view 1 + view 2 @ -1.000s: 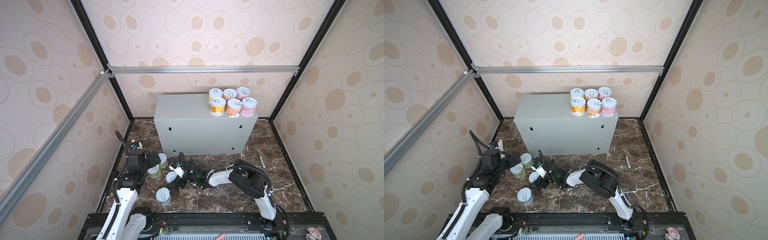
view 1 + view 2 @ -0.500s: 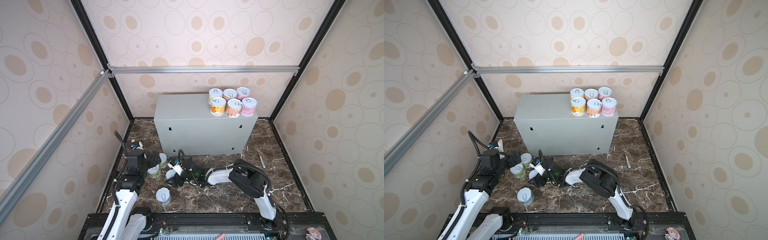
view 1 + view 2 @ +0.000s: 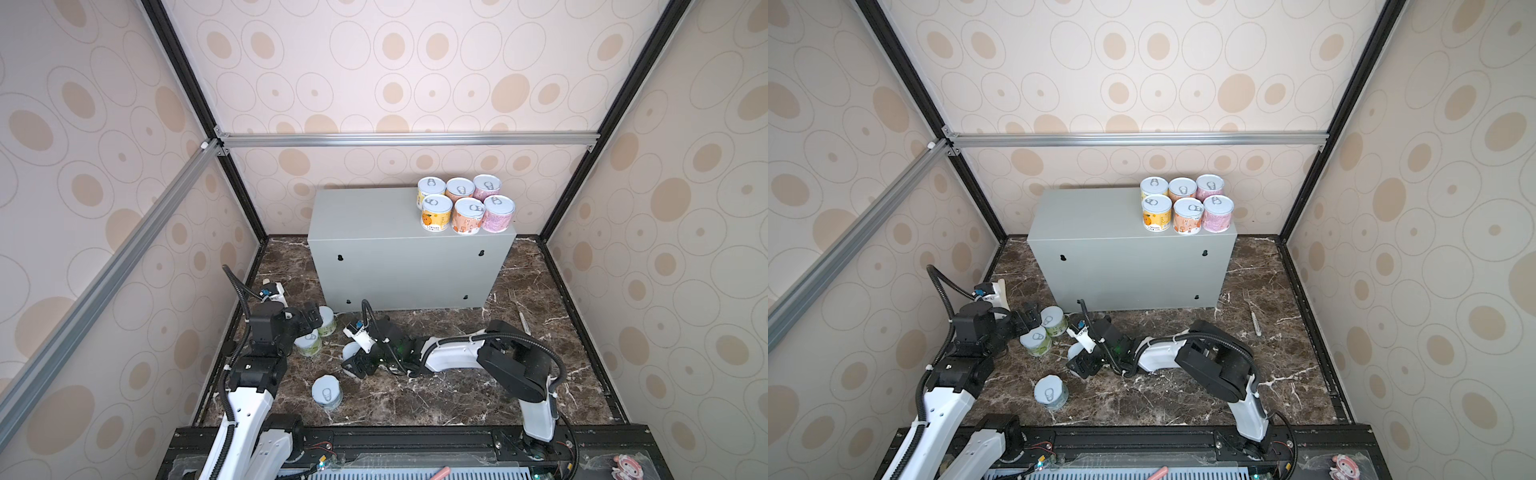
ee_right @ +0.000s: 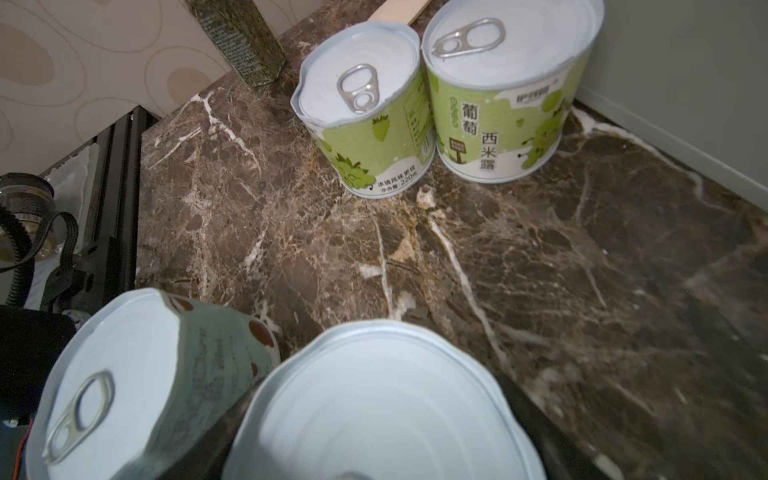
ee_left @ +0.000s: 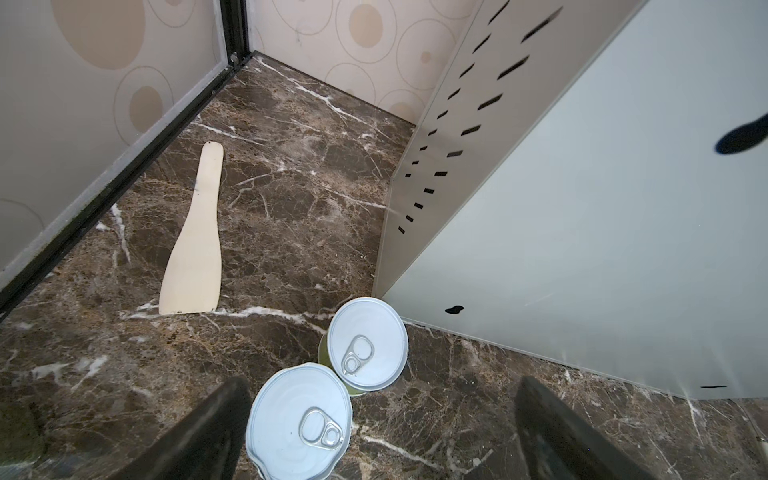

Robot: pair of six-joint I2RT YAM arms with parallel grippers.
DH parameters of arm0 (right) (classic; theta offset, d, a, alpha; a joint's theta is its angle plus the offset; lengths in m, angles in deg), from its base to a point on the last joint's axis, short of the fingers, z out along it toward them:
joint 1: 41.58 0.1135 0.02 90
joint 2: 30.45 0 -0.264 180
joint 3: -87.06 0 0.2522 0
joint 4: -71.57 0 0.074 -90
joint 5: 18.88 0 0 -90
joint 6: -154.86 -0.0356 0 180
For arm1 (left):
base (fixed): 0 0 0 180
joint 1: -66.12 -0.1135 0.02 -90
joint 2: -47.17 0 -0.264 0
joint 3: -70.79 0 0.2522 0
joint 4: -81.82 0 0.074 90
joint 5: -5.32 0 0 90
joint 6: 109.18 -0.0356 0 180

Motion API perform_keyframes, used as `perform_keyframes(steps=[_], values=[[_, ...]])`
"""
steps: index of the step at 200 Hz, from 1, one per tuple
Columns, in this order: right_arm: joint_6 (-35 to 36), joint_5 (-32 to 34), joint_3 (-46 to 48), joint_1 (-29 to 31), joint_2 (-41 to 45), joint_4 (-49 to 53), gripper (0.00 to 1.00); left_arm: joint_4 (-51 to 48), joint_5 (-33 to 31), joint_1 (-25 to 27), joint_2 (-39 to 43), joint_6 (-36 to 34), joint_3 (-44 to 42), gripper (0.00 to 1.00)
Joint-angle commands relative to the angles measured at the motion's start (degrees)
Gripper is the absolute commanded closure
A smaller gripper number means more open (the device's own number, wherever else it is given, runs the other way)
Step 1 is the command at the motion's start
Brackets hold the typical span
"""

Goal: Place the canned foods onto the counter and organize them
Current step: 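Lift the pale blue-green can up toward the cabinet top with the right gripper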

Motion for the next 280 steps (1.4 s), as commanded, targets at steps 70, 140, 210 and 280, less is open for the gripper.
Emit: perform_keyframes(steps=[70, 140, 210, 280], values=[[-0.44, 11.59, -0.86, 3.41, 17.22, 15.16, 0.43, 1.62, 1.34, -0.39, 2.83, -2.04, -0.61, 0.01], [-0.91, 18.21, -8.08, 4.21, 26.59, 32.95, 0.43, 3.36, 5.67, -0.44, 6.12, -3.11, 0.07, 0.01], [0.94, 25.17, -25.89, 3.9, 27.71, 52.29, 0.44, 2.91, 12.86, -0.41, 3.79, -0.67, 10.46, 0.01], [5.19, 23.33, -50.54, 1.0, 19.16, 68.03, 0.43, -0.89, 14.01, -0.39, -1.89, -1.69, 22.54, 0.01]])
